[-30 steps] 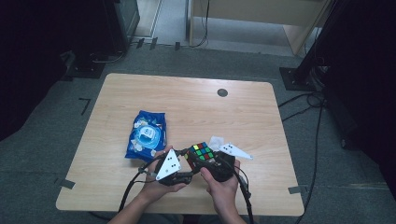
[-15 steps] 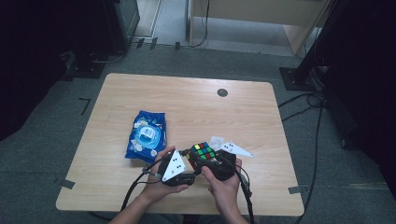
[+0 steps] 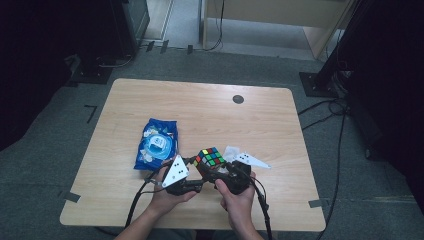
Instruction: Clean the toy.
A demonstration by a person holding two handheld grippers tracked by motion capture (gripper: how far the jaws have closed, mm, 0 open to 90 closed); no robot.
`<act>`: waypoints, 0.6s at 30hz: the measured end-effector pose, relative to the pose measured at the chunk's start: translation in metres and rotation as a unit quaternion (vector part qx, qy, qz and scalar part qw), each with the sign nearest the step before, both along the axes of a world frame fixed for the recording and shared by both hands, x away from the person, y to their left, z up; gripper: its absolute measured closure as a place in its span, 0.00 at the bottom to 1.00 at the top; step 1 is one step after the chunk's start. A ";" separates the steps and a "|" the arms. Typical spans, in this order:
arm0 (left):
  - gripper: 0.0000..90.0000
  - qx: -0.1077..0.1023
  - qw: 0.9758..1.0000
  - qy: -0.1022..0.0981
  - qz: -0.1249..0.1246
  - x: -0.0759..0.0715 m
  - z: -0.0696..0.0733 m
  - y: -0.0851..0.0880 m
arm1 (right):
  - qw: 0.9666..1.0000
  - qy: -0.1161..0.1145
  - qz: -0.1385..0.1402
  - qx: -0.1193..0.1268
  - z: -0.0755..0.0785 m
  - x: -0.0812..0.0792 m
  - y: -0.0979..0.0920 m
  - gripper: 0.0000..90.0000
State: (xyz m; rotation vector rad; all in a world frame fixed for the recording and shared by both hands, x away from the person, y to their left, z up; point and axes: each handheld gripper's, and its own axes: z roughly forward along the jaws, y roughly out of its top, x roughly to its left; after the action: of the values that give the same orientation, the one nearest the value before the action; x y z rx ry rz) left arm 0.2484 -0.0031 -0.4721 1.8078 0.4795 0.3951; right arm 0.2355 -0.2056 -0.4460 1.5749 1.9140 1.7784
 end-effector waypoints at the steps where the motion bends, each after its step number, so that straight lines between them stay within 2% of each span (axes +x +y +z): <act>1: 0.38 0.003 1.000 -0.006 0.002 -0.001 0.000 -0.002 | 1.000 -0.005 -0.007 -0.003 0.000 -0.001 -0.001 0.36; 4: 0.38 0.008 1.000 -0.016 0.001 -0.002 0.000 -0.003 | 1.000 -0.005 -0.012 0.005 0.000 -0.002 -0.004 0.38; 6: 0.38 0.016 1.000 -0.020 -0.006 -0.001 -0.002 -0.003 | 1.000 -0.008 -0.011 -0.006 0.000 -0.003 -0.004 0.39; 8: 0.37 0.036 0.999 -0.032 -0.016 -0.001 -0.004 -0.002 | 1.000 -0.002 -0.007 -0.010 0.000 0.000 -0.007 0.39; 10: 0.32 0.064 0.996 -0.049 -0.023 -0.002 -0.004 -0.001 | 1.000 0.000 -0.005 -0.007 0.001 0.003 -0.013 0.39; 12: 0.23 0.093 0.993 -0.068 -0.023 -0.002 -0.004 -0.001 | 1.000 0.013 0.015 -0.022 0.006 0.010 -0.021 0.39; 15: 0.19 0.113 0.990 -0.087 -0.024 -0.003 -0.005 -0.001 | 0.996 0.040 0.057 -0.047 0.011 0.020 -0.032 0.39; 18: 0.19 0.141 0.984 -0.111 -0.025 -0.005 -0.006 -0.003 | 0.992 0.066 0.085 -0.066 0.016 0.026 -0.038 0.39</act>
State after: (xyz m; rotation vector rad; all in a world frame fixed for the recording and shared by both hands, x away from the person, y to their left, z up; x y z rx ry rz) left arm 0.2430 -0.0058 -0.4780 2.0132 0.2312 0.6476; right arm 0.2613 -0.2434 -0.4297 1.5638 2.2373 1.6018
